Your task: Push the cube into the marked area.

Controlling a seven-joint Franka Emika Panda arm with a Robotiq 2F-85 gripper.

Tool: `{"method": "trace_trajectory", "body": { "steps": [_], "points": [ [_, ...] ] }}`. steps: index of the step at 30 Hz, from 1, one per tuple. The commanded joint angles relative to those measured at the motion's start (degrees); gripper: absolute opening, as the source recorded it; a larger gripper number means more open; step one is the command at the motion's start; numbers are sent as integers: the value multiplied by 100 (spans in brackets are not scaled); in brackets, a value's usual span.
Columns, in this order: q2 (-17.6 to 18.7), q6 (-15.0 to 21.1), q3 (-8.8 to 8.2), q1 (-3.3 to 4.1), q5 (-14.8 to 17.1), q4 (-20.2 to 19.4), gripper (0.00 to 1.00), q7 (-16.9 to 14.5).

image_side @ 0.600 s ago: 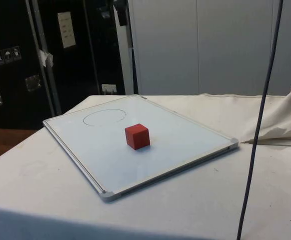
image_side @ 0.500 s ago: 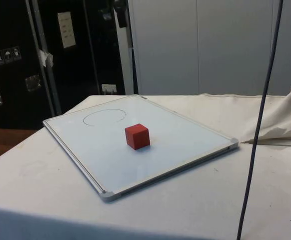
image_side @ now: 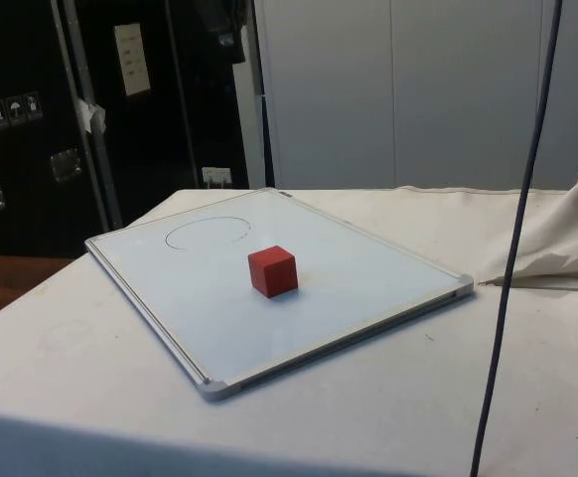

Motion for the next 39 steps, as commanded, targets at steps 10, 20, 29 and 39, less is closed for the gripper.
{"method": "trace_trajectory", "body": {
  "steps": [10,20,29,39],
  "points": [
    [-292,453,246,23,-11,-550,0,223],
    [-590,1071,487,17,11,-1232,0,378],
    [-837,1627,670,11,0,-1891,0,504],
    [-985,2343,831,11,6,-2716,0,550]
  ]
}}
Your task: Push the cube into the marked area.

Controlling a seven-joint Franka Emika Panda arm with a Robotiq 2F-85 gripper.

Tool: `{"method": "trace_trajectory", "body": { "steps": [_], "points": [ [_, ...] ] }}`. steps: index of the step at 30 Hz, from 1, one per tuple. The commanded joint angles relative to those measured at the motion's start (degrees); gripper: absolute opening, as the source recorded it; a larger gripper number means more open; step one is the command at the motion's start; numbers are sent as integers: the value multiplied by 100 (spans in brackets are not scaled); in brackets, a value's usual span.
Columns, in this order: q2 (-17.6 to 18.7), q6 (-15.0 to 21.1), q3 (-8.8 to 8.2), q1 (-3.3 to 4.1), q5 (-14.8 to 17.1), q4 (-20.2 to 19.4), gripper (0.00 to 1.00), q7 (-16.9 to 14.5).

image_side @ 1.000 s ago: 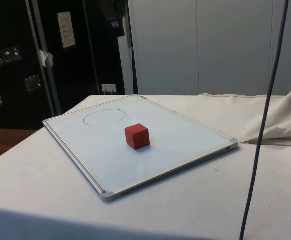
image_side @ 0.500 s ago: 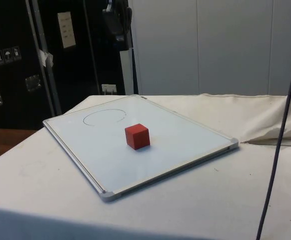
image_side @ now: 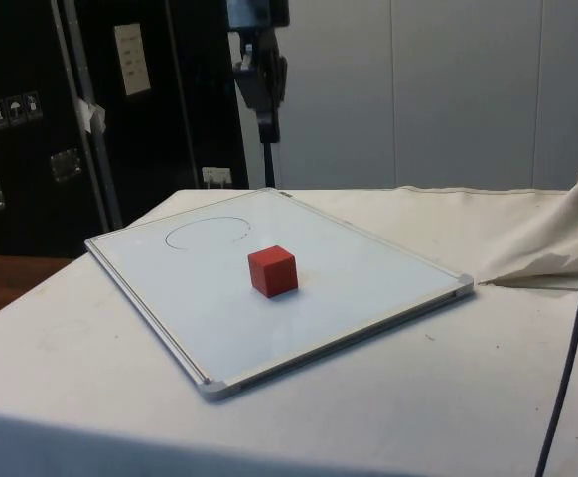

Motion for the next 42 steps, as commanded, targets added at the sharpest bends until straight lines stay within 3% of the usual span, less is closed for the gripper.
{"method": "trace_trajectory", "body": {
  "steps": [1,4,8,9,12,23,24,26,32,34,42],
  "points": [
    [-6,52,11,0,0,-63,0,0],
    [-6,378,69,11,6,-338,0,40],
    [69,596,115,11,17,-487,0,46],
    [34,510,103,0,0,-476,0,17],
    [206,802,160,11,23,-567,0,57],
    [699,1295,435,23,74,-493,0,286],
    [688,1192,435,0,40,-458,0,264],
    [837,1455,498,17,92,-516,0,327],
    [1140,1793,607,11,80,-579,0,424],
    [1152,1713,607,0,69,-544,0,401],
    [1530,2217,630,0,57,-688,0,453]
  ]
}}
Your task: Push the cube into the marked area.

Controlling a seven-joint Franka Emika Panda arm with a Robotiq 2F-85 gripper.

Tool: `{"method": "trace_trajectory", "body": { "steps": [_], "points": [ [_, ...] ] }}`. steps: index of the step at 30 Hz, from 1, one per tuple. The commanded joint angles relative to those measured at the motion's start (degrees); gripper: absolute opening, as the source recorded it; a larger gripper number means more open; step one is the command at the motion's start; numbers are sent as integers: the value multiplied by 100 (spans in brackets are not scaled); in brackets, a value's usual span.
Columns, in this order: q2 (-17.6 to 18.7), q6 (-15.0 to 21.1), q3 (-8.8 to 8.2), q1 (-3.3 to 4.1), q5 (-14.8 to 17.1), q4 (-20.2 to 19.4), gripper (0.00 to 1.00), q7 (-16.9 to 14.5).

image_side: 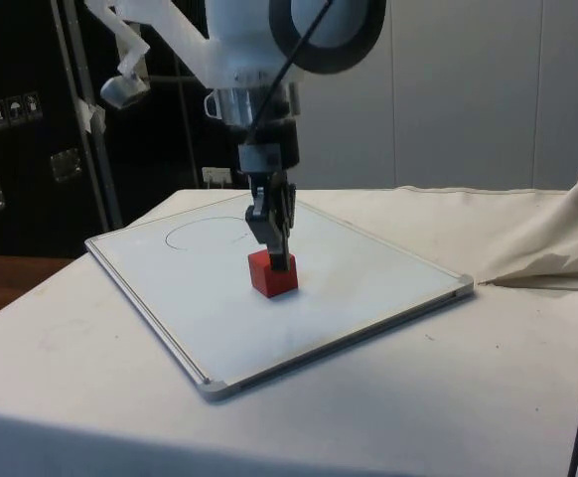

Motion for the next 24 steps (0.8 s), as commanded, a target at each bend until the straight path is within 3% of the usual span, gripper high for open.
{"method": "trace_trajectory", "body": {
  "steps": [1,7,24],
  "points": [
    [40,52,0,0,0,-11,0,0],
    [241,332,-155,-17,-80,-80,0,-6],
    [561,458,-504,-23,-160,-11,0,17]
  ]
}}
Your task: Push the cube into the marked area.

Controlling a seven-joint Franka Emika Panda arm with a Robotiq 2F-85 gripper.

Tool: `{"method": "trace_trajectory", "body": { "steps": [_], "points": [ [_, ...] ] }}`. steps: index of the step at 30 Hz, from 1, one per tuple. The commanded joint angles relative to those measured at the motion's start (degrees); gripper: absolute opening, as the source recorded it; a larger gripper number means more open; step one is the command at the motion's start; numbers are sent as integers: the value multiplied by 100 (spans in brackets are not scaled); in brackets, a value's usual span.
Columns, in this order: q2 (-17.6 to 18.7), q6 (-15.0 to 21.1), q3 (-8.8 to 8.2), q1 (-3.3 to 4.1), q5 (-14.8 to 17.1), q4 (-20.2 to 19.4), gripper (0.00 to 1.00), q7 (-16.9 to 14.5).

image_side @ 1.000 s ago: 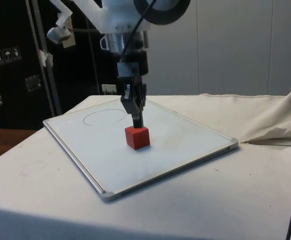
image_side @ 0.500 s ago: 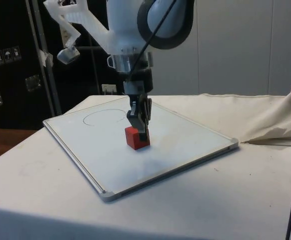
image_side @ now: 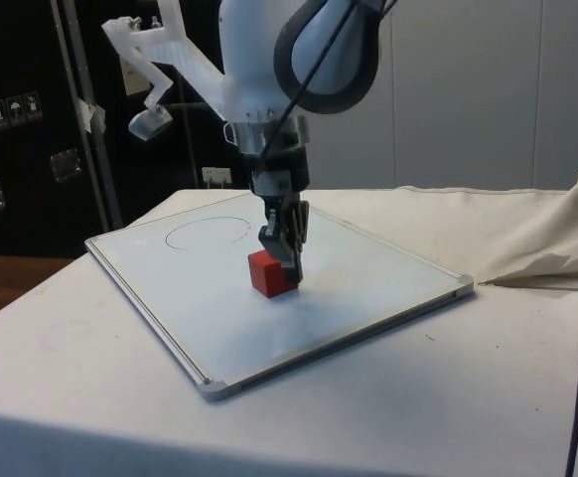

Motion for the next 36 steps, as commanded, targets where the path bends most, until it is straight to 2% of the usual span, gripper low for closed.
{"method": "trace_trajectory", "body": {
  "steps": [1,4,5,6,13,14,15,21,22,23,31,32,33,36],
  "points": [
    [69,46,-57,11,-74,46,0,69],
    [126,46,-97,17,-86,97,0,109],
    [97,0,-52,-6,0,80,0,23],
    [138,46,-115,23,-86,115,0,120],
    [218,-6,-218,40,-172,246,0,281],
    [189,-6,-155,-6,-57,212,0,166],
    [235,-23,-235,34,-212,269,0,344],
    [269,-46,-275,29,-332,332,0,556],
    [246,-23,-223,-6,-252,304,0,476],
    [286,-46,-281,34,-338,344,0,590],
    [384,-29,-275,23,-309,413,0,928],
    [344,-29,-229,-6,-252,390,0,796],
    [384,-29,-275,23,-309,413,0,928],
    [401,-23,-258,17,-281,424,0,1071]
  ]
}}
